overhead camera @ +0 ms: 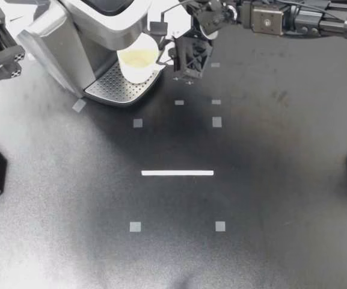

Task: Place the coffee capsule inside the capsule container, then place the cup onto the center of the cup tray.

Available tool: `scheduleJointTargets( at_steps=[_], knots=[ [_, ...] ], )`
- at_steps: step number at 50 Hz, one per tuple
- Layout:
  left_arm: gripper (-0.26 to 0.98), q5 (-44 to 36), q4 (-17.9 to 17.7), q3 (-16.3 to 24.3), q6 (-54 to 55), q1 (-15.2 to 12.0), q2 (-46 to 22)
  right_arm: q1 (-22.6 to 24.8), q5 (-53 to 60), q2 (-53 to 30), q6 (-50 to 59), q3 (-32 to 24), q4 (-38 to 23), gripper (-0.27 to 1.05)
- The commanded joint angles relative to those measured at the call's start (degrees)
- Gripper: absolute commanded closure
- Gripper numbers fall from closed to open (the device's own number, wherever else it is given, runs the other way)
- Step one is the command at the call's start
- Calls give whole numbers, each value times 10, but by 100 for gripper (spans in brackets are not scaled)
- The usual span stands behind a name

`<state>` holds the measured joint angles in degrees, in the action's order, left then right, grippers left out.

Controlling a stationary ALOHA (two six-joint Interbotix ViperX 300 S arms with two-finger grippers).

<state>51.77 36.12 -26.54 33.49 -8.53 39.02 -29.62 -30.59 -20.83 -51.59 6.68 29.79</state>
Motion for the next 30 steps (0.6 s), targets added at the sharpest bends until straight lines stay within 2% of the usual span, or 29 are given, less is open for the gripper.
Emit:
scheduleJointTargets(
  at_steps=[1, 23, 30],
  knots=[
    [63, -3, 4, 7, 0, 1, 3, 4, 2, 10, 0, -20, 2, 70],
    [63, -1, 3, 4, 1, 0, 3, 10, 1, -8, -1, -34, 1, 70],
    [63, -1, 4, 3, 1, 1, 3, 10, 2, -5, 2, -34, 1, 66]
  ],
)
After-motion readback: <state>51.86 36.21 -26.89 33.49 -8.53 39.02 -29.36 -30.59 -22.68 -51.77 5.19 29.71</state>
